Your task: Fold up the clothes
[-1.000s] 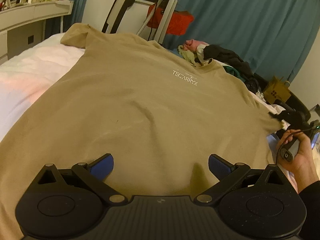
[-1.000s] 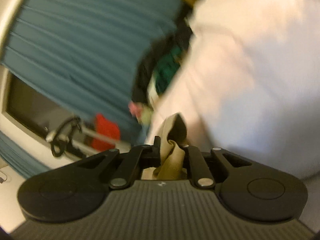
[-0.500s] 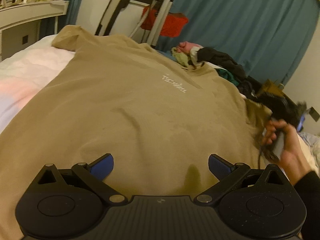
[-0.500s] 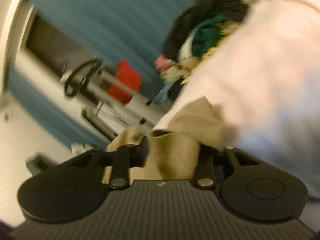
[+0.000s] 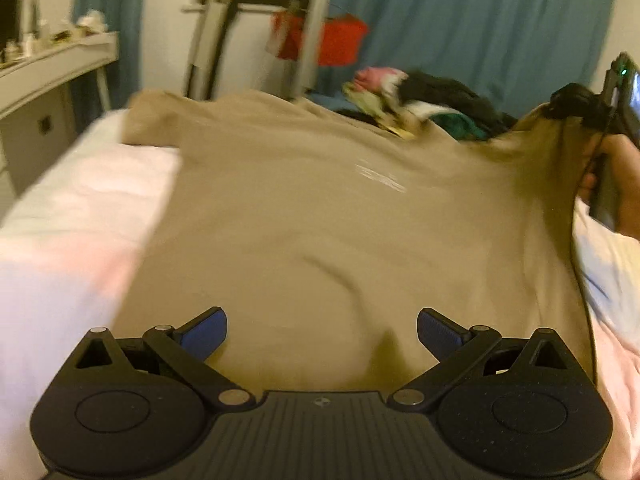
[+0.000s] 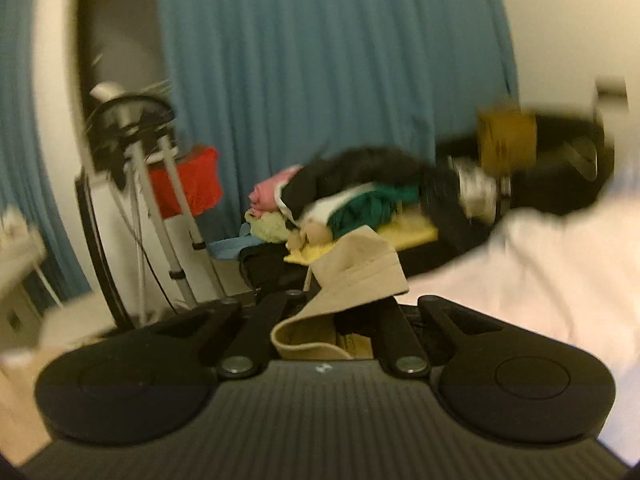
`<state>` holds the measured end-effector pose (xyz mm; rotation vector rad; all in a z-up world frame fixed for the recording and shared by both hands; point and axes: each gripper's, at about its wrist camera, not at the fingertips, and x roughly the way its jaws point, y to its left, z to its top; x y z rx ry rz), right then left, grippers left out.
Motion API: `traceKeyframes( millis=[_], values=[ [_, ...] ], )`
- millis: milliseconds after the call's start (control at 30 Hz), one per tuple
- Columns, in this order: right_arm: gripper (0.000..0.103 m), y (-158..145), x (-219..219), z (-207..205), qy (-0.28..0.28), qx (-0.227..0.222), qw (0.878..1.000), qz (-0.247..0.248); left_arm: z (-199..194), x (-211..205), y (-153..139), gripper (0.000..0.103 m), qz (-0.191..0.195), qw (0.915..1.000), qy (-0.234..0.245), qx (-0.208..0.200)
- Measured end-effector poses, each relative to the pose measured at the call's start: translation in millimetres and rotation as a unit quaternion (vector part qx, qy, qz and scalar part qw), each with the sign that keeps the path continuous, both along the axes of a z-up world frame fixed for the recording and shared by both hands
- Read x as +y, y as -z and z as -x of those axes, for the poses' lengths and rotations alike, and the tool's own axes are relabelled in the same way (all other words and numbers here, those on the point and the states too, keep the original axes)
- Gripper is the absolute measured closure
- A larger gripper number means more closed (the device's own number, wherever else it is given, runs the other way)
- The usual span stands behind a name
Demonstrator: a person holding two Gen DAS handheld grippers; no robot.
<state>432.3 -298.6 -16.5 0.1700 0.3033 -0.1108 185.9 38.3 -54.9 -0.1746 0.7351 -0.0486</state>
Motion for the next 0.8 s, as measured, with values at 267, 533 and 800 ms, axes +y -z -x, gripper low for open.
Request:
traceKeyframes(
  millis=[267, 533, 800],
  values=[
    [0.096, -10, 193, -15, -0.107, 0.024, 0.983, 0.145, 0, 51, -6, 0.001, 0.040, 0.9977, -0.052, -0.015],
    [0.093, 74, 278, -61, -0.165, 0.119, 0.964, 0.170, -21, 71, 19, 0.001, 0.078, 0.9949, -0.063, 0.010],
    [0.013, 55, 259, -39, -0.215, 0.107, 0.968, 0.071, -25, 69, 22, 0.001, 0.065, 0.9966, -0.050, 0.004]
  ],
)
